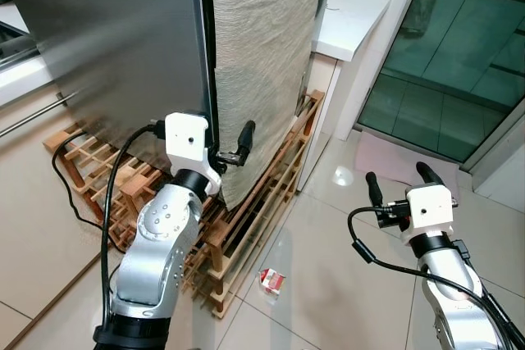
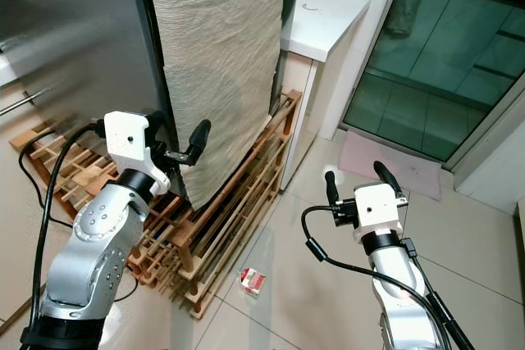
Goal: Restocking fridge
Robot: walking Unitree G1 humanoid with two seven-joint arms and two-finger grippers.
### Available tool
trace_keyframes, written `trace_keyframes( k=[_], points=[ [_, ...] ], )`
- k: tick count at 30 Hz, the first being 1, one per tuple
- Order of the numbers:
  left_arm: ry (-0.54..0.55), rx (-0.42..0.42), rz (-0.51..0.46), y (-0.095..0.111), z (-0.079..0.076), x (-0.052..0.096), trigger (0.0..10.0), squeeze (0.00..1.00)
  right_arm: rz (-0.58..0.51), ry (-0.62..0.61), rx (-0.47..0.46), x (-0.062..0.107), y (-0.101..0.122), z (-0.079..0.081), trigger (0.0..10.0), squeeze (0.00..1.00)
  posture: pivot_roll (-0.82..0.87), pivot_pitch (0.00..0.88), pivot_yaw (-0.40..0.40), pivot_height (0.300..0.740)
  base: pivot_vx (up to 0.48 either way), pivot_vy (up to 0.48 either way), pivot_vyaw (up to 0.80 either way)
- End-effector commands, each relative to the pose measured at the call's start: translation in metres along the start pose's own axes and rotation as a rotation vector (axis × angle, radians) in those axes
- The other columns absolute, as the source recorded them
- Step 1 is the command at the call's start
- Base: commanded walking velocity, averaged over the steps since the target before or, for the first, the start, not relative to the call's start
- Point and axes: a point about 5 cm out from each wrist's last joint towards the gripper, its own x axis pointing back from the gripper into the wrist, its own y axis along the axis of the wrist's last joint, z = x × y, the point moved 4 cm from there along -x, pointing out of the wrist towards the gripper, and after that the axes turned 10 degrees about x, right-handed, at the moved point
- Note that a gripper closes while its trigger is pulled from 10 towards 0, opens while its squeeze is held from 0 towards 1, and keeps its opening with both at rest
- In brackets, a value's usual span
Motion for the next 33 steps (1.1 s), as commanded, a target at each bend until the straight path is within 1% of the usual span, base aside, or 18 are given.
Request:
trace_keyframes(
  k=[1, 5, 7, 9, 10, 11, 14, 15, 16, 18, 20, 21, 22, 23, 25, 28, 32, 33],
  points=[
    [-0.039, 0.012, 0.001, 0.003, -0.011, -0.003, 10.0, 0.0, 0.003, -0.007, 0.019, -0.001, 0.001, -0.004, 10.0, 0.0, -0.09, 0.03, -0.072, 0.732, 0.0, 0.0, 0.0],
    [-0.048, 0.012, 0.022, 0.002, -0.017, -0.007, 10.0, 0.0, 0.003, -0.006, 0.021, -0.002, 0.001, -0.004, 10.0, 0.0, -0.09, 0.029, -0.073, 0.732, 0.0, 0.0, 0.0],
    [-0.053, 0.009, 0.088, -0.006, -0.025, -0.016, 10.0, 0.0, 0.003, -0.005, 0.021, -0.003, 0.001, -0.004, 10.0, 0.0, -0.09, 0.029, -0.074, 0.732, 0.0, 0.0, 0.0],
    [-0.06, 0.037, 0.144, -0.014, -0.034, -0.024, 10.0, 0.0, 0.002, -0.005, 0.021, -0.004, 0.001, -0.003, 10.0, 0.0, -0.09, 0.029, -0.074, 0.732, 0.0, 0.0, 0.0],
    [-0.071, 0.048, 0.167, -0.017, -0.039, -0.027, 10.0, 0.0, 0.001, -0.006, 0.021, -0.004, 0.001, -0.003, 10.0, 0.0, -0.1, 0.03, -0.073, 0.732, 0.0, 0.0, 0.0],
    [-0.071, 0.048, 0.167, -0.017, -0.039, -0.027, 10.0, 0.0, 0.001, -0.006, 0.021, -0.004, 0.001, -0.003, 10.0, 0.0, -0.1, 0.03, -0.073, 0.732, 0.0, 0.0, 0.0],
    [-0.109, 0.059, 0.199, -0.022, -0.05, -0.033, 10.0, 0.0, 0.0, -0.008, 0.02, -0.005, 0.002, -0.003, 10.0, 0.0, -0.11, 0.031, -0.071, 0.732, 0.0, 0.0, 0.0],
    [-0.151, 0.081, 0.207, -0.022, -0.057, -0.035, 10.0, 0.0, 0.002, -0.009, 0.02, -0.004, 0.001, -0.003, 10.0, 0.0, -0.11, 0.032, -0.071, 0.732, 0.0, 0.0, 0.0],
    [-0.151, 0.081, 0.207, -0.022, -0.057, -0.035, 10.0, 0.0, 0.002, -0.009, 0.02, -0.004, 0.001, -0.003, 10.0, 0.0, -0.11, 0.032, -0.071, 0.732, 0.0, 0.0, 0.0],
    [-0.233, 0.098, 0.209, -0.02, -0.068, -0.038, 10.0, 0.0, 0.013, -0.009, 0.018, -0.003, -0.001, -0.003, 10.0, 0.0, -0.11, 0.033, -0.07, 0.732, 0.0, 0.0, 0.0],
    [-0.342, 0.113, 0.181, -0.012, -0.083, -0.037, 10.0, 0.0, 0.022, -0.01, 0.018, -0.002, -0.003, -0.004, 10.0, 0.0, -0.12, 0.032, -0.068, 0.732, 0.0, 0.0, 0.0],
    [-0.342, 0.113, 0.181, -0.012, -0.083, -0.037, 10.0, 0.0, 0.022, -0.01, 0.018, -0.002, -0.003, -0.004, 10.0, 0.0, -0.12, 0.032, -0.068, 0.732, 0.0, 0.0, 0.0],
    [-0.423, 0.147, 0.17, -0.007, -0.092, -0.033, 10.0, 0.0, 0.026, -0.012, 0.019, -0.002, -0.004, -0.004, 10.0, 0.0, -0.12, 0.032, -0.067, 0.732, 0.0, 0.0, 0.0],
    [-0.466, 0.155, 0.162, -0.005, -0.097, -0.031, 10.0, 0.0, 0.028, -0.013, 0.019, -0.001, -0.004, -0.004, 10.0, 0.0, -0.12, 0.032, -0.067, 0.732, 0.0, 0.0, 0.0],
    [-0.523, 0.177, 0.146, 0.0, -0.102, -0.028, 10.0, 0.0, 0.031, -0.014, 0.019, -0.001, -0.005, -0.005, 10.0, 0.0, -0.12, 0.031, -0.067, 0.732, 0.0, 0.0, 0.0],
    [-0.685, 0.21, 0.165, 0.005, -0.113, -0.017, 10.0, 0.0, 0.037, -0.014, 0.018, -0.002, -0.007, -0.004, 10.0, 0.0, -0.12, 0.03, -0.069, 0.732, 0.0, 0.0, 0.0],
    [-0.74, 0.215, 0.146, 0.013, -0.112, -0.015, 10.0, 0.0, 0.041, -0.01, 0.015, -0.002, -0.008, -0.002, 10.0, 0.0, -0.12, 0.028, -0.067, 0.732, 0.0, 0.0, 0.0],
    [-0.779, 0.244, 0.159, 0.015, -0.109, -0.01, 10.0, 0.0, 0.045, -0.008, 0.015, -0.002, -0.009, -0.001, 10.0, 0.0, -0.12, 0.026, -0.067, 0.732, 0.0, 0.0, 0.0]
  ],
)
